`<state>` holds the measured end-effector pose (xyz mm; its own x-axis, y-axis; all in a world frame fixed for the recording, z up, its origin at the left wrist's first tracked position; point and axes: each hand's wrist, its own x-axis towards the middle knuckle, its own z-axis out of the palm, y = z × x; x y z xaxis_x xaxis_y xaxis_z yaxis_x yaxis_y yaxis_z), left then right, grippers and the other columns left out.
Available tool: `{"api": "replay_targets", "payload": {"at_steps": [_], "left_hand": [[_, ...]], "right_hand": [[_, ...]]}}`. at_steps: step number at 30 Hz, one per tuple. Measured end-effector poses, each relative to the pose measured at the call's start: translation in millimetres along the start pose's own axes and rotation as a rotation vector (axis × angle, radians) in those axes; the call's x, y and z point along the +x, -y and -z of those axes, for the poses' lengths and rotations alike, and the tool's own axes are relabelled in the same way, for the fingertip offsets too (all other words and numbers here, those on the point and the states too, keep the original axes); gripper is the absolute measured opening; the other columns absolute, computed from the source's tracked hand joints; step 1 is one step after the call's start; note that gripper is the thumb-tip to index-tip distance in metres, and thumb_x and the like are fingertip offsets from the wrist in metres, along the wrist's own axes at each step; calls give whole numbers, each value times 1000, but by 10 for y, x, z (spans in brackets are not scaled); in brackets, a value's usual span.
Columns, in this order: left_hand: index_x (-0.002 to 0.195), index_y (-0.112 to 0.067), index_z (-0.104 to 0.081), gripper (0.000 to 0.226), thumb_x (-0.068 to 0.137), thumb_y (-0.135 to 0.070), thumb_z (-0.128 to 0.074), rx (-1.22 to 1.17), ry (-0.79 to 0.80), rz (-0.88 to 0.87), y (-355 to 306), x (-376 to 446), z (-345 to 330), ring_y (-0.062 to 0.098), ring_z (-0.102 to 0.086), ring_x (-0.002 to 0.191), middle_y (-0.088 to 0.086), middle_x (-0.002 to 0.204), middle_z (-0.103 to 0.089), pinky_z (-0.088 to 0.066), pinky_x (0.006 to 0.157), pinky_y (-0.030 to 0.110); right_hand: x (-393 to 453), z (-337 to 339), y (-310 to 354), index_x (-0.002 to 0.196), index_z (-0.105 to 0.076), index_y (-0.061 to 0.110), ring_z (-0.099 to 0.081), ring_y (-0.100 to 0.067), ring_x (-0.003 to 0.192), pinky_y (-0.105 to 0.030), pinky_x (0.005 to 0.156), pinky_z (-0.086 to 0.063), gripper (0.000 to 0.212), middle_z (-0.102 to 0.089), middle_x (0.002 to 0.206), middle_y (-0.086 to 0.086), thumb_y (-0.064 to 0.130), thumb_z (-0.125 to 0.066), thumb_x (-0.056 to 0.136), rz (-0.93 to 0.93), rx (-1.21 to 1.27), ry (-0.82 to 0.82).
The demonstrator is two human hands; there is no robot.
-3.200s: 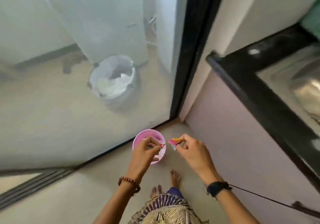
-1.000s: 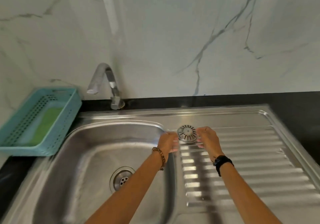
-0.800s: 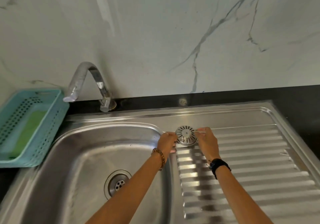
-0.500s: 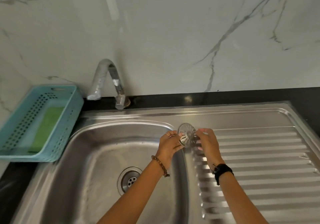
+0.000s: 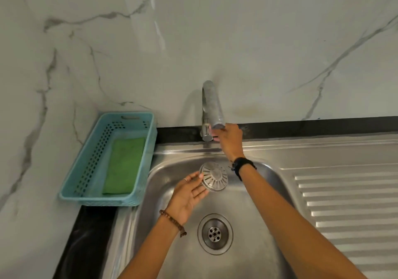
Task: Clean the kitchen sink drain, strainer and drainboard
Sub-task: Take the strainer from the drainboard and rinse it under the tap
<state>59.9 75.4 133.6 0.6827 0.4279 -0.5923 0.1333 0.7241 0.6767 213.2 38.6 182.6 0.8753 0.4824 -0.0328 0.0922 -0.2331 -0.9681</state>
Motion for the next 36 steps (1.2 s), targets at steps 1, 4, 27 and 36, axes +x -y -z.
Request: {"api": "replay_targets", "payload": {"at_steps": [1, 4, 27, 36], "left_hand": [[96, -10, -60, 11, 87, -5, -56, 6, 11, 7, -13, 17, 35, 18, -65, 86, 7, 91, -69, -54, 71, 27], [93, -10, -59, 10, 88, -3, -54, 21, 36, 43, -26, 66, 59, 17, -65, 84, 7, 89, -68, -53, 70, 27], [110, -7, -61, 25, 86, -1, -57, 37, -49, -37, 127, 186, 77, 21, -66, 91, 14, 109, -66, -56, 72, 24], [103, 5, -57, 18, 85, 5, -56, 75, -175, 59, 234, 138, 122, 23, -62, 84, 23, 117, -60, -48, 84, 33]], "right_hand": [[20, -33, -2, 99, -67, -5, -67, -32, 86, -31, 72, -56, 19, -70, 93, -20, 8, -63, 86, 9, -17, -21], [91, -92, 28, 100, -65, -10, -64, -41, 95, -50, 87, -53, 22, -68, 99, -28, 6, -66, 83, -13, -53, 15], [-925, 283, -976, 86, -68, 14, -67, -14, 75, -18, 65, -56, 10, -70, 91, -7, 11, -59, 89, -268, 67, 149], [-718, 221, -738, 112, -62, 5, -66, -16, 80, -23, 71, -55, 24, -68, 95, -7, 5, -57, 89, -88, -130, 202]]}}
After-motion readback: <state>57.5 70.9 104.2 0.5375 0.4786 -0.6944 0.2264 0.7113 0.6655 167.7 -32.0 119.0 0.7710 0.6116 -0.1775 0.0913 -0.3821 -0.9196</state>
